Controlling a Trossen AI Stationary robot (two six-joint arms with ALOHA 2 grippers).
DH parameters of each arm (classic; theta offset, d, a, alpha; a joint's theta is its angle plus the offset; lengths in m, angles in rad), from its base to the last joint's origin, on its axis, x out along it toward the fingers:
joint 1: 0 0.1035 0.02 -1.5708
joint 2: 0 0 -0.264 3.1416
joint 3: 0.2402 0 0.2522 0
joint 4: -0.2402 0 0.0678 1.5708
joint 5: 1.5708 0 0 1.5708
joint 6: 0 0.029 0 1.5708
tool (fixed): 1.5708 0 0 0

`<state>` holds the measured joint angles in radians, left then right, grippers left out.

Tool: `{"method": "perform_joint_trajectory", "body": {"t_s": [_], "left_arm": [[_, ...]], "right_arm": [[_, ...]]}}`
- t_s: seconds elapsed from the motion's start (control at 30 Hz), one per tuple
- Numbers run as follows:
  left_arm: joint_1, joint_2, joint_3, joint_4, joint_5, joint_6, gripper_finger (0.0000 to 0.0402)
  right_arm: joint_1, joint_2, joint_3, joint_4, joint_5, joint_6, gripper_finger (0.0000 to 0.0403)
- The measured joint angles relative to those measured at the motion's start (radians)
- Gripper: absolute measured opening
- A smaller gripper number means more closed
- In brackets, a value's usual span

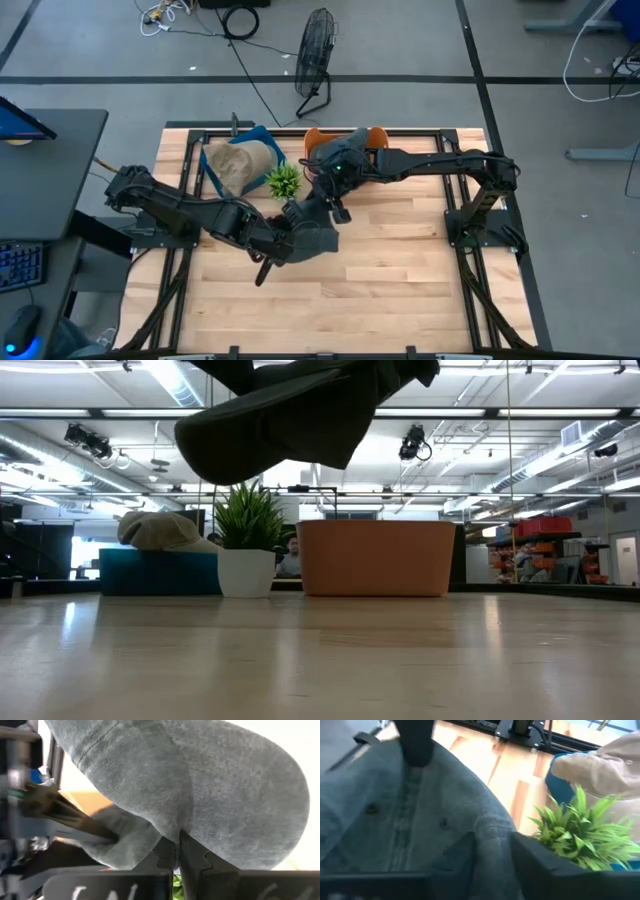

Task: Pick & Place hat
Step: Put the black cap into the orange bin

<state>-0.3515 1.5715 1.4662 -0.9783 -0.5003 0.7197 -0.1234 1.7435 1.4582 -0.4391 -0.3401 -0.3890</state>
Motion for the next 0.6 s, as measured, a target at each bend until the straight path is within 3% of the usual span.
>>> {"method": "perform_joint_trajectory", "body": {"t_s": [0.2,0.6], "left_arm": [[0.001,0.000,0.000,0.031,-0.019,-0.016,0.0011],[0.011,0.000,0.000,0.083,-0.024,-0.381,0.0050]], "right_arm": [[0.000,0.000,0.000,-0.002,0.045,0.011,0.0016],[0.029,0.000,0.000,-0.097,0.048,0.178,0.0009]]}}
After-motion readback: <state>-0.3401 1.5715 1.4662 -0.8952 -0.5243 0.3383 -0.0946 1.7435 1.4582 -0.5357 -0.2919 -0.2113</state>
